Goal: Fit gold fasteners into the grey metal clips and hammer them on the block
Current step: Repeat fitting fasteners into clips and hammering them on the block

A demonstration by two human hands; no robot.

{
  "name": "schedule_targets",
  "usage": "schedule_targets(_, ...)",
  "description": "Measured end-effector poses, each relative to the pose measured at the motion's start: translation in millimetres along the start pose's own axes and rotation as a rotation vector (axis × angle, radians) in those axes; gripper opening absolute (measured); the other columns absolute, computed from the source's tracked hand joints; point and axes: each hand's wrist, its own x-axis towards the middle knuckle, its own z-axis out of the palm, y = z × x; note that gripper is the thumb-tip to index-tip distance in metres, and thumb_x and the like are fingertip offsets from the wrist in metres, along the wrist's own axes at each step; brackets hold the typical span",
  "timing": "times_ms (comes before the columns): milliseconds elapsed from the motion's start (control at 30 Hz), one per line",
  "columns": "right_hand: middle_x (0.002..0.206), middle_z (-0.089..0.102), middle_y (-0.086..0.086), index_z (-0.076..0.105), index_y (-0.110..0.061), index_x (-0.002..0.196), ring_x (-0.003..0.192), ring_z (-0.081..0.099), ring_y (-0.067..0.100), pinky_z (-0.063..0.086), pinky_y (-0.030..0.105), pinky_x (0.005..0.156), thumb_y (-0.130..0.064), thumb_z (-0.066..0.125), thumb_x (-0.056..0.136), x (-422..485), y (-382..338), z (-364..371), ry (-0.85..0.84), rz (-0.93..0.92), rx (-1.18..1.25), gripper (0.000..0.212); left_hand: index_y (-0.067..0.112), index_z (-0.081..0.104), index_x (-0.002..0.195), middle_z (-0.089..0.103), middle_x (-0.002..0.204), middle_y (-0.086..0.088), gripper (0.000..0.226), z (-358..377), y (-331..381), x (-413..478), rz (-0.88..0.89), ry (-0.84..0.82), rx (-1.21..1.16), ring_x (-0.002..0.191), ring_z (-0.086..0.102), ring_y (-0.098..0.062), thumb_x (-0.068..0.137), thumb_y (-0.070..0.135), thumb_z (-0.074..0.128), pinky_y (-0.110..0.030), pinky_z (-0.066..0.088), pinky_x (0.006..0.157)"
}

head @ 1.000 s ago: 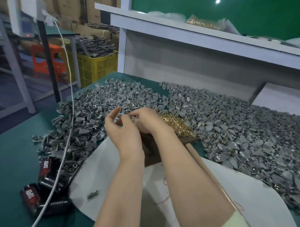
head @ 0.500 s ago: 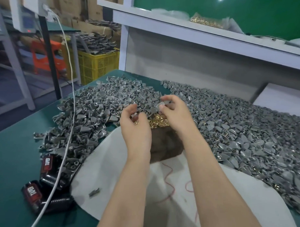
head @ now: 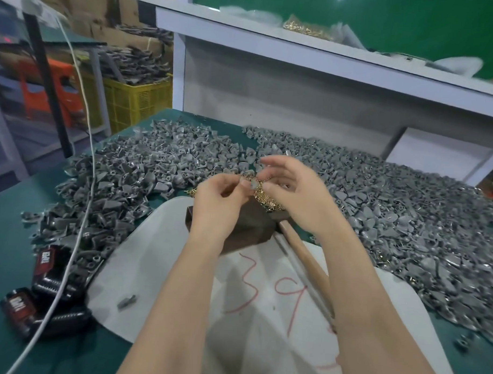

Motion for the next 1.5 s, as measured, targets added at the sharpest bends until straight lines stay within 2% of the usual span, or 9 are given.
schedule_targets(67, 0.100, 0.064, -0.013, 0.060, -0.027, 0.108, 0.089, 0.059, -0.004, 0.048, 0.012, 0.085, -0.005, 0.058, 0.090, 9, 10, -4, 0.118, 0.081, -0.107, 0.029, 0.020, 0.062, 0.078, 0.070, 0.072, 0.005, 0.017, 0, 0, 1, -0.021, 0.047, -0.060, 0.074, 0.069, -0.006, 0.090, 0.007, 0.062, -0.019, 0.053, 0.073)
schedule_targets(133, 0.107, 0.065, -0.008, 0.065, -0.022, 0.108, 0.093, 0.059, 0.003, 0.047, 0.019, 0.089, -0.009, 0.056, 0.092, 22, 27, -1, 0.154, 0.216, -0.328, 0.023, 0.022, 0.061, 0.078, 0.069, 0.079, 0.002, 0.016, -1, -1, 1, -0.009, 0.078, 0.009, 0.079, 0.069, -0.011, 0.088, 0.010, 0.065, -0.026, 0.053, 0.079)
schedule_targets(233, 0.117, 0.066, 0.000, 0.069, -0.021, 0.108, 0.108, 0.059, 0.019, 0.046, 0.037, 0.098, -0.015, 0.059, 0.090, 39, 52, 13, -0.030, 0.377, -0.614, 0.021, 0.027, 0.059, 0.072, 0.065, 0.081, 0.008, 0.018, -3, 1, -3, 0.100, 0.077, 0.334, 0.081, 0.064, -0.014, 0.085, 0.018, 0.068, -0.027, 0.048, 0.078)
schedule_targets(333, 0.117, 0.065, 0.003, 0.069, -0.024, 0.107, 0.113, 0.056, 0.025, 0.042, 0.041, 0.101, -0.020, 0.061, 0.087, 51, 66, 27, -0.138, 0.480, -0.767, 0.021, 0.031, 0.064, 0.081, 0.058, 0.110, 0.000, 0.008, 1, -2, -7, 0.134, 0.040, 0.804, 0.107, 0.052, -0.024, 0.086, 0.025, 0.065, -0.034, 0.039, 0.093)
schedule_targets(433, 0.119, 0.063, 0.008, 0.066, -0.014, 0.112, 0.112, 0.056, 0.029, 0.043, 0.042, 0.100, -0.017, 0.055, 0.088, 60, 71, 36, -0.186, 0.534, -0.760, 0.026, 0.034, 0.067, 0.093, 0.051, 0.120, 0.004, 0.008, 1, -5, -9, 0.068, 0.069, 1.068, 0.117, 0.036, -0.026, 0.088, 0.034, 0.061, -0.036, 0.022, 0.089)
schedule_targets(567, 0.122, 0.060, 0.010, 0.064, -0.012, 0.113, 0.114, 0.054, 0.031, 0.043, 0.041, 0.101, -0.012, 0.051, 0.089, 66, 72, 38, -0.217, 0.550, -0.747, 0.027, 0.034, 0.066, 0.092, 0.054, 0.116, 0.005, 0.007, 1, -3, -9, 0.044, 0.070, 1.065, 0.115, 0.037, -0.024, 0.089, 0.033, 0.060, -0.031, 0.012, 0.075)
schedule_targets(1267, 0.116, 0.063, 0.014, 0.066, -0.003, 0.111, 0.106, 0.059, 0.029, 0.050, 0.034, 0.091, -0.007, 0.050, 0.090, 62, 66, 30, -0.369, 0.456, -0.756, 0.026, 0.032, 0.064, 0.093, 0.058, 0.112, 0.006, 0.009, -1, -3, -10, 0.042, 0.058, 1.071, 0.114, 0.039, -0.024, 0.089, 0.028, 0.057, -0.032, 0.017, 0.079)
schedule_targets(1433, 0.109, 0.068, 0.008, 0.072, -0.010, 0.103, 0.093, 0.060, 0.024, 0.045, 0.025, 0.073, -0.004, 0.052, 0.089, 59, 64, 26, -0.409, 0.417, -0.734, 0.024, 0.033, 0.065, 0.094, 0.058, 0.113, 0.007, 0.010, 0, -4, -10, 0.044, 0.051, 1.066, 0.114, 0.039, -0.024, 0.089, 0.028, 0.057, -0.032, 0.017, 0.079)
schedule_targets(1500, 0.109, 0.067, 0.011, 0.070, -0.006, 0.105, 0.090, 0.060, 0.024, 0.049, 0.027, 0.073, -0.005, 0.051, 0.090, 61, 64, 25, -0.420, 0.432, -0.746, 0.025, 0.033, 0.064, 0.094, 0.058, 0.113, 0.007, 0.010, 0, -4, -9, 0.041, 0.049, 1.067, 0.115, 0.039, -0.024, 0.089, 0.028, 0.057, -0.032, 0.017, 0.080)
